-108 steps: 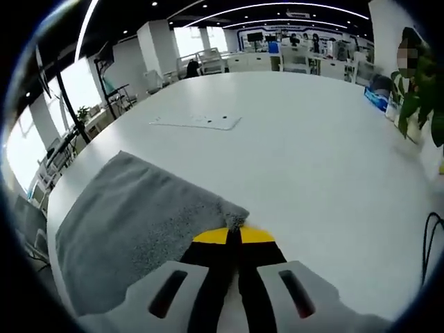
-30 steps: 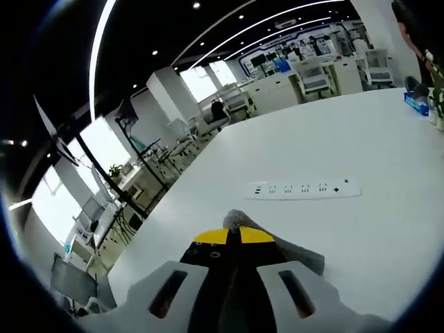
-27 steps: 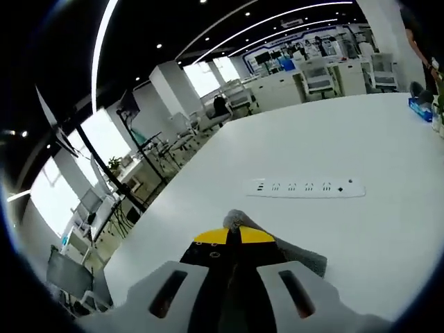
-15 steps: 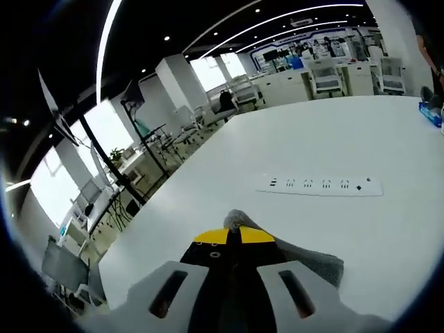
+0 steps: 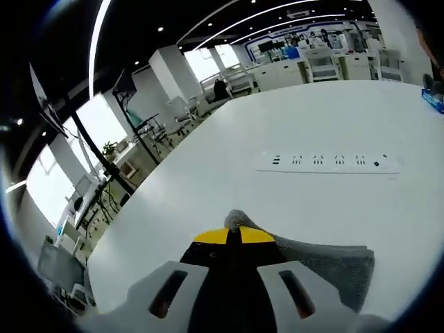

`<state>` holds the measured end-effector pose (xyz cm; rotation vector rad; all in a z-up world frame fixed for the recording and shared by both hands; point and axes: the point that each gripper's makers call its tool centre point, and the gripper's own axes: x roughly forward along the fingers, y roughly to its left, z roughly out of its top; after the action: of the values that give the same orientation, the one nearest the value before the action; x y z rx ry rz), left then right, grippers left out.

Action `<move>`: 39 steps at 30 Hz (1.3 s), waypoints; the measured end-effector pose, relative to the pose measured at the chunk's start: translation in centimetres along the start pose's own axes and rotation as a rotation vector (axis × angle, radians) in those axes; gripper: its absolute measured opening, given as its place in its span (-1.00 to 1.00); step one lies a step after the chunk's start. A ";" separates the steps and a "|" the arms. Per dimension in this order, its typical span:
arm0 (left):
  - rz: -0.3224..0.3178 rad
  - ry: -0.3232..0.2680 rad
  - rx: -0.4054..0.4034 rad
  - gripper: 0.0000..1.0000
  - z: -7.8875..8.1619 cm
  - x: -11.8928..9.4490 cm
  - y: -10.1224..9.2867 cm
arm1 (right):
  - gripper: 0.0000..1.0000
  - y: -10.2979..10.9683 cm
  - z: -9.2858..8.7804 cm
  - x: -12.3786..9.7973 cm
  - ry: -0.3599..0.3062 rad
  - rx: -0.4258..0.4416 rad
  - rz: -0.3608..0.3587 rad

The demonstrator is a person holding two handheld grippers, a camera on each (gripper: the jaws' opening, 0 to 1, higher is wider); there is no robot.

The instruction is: Fold the towel on the table until its edges align and the towel forms a compact rectangular stack.

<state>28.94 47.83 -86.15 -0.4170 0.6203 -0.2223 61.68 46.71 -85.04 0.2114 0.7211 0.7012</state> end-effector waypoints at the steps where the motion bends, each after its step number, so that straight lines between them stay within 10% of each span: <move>1: 0.011 0.006 -0.026 -0.95 -0.2 0.1 0.4 | -0.98 0.0 -0.2 0.2 0.004 -0.001 -0.002; 27: 0.100 0.058 -0.308 -0.97 -3.3 1.5 4.0 | -0.93 0.5 -4.2 4.7 0.032 -0.109 -0.016; 39: 0.082 0.053 -0.164 -0.56 -1.7 0.9 2.9 | -0.63 1.6 -2.8 3.4 0.010 -0.205 0.033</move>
<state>28.84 49.61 -89.09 -0.5440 0.7086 -0.1049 60.87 49.98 -88.31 0.0326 0.6516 0.8021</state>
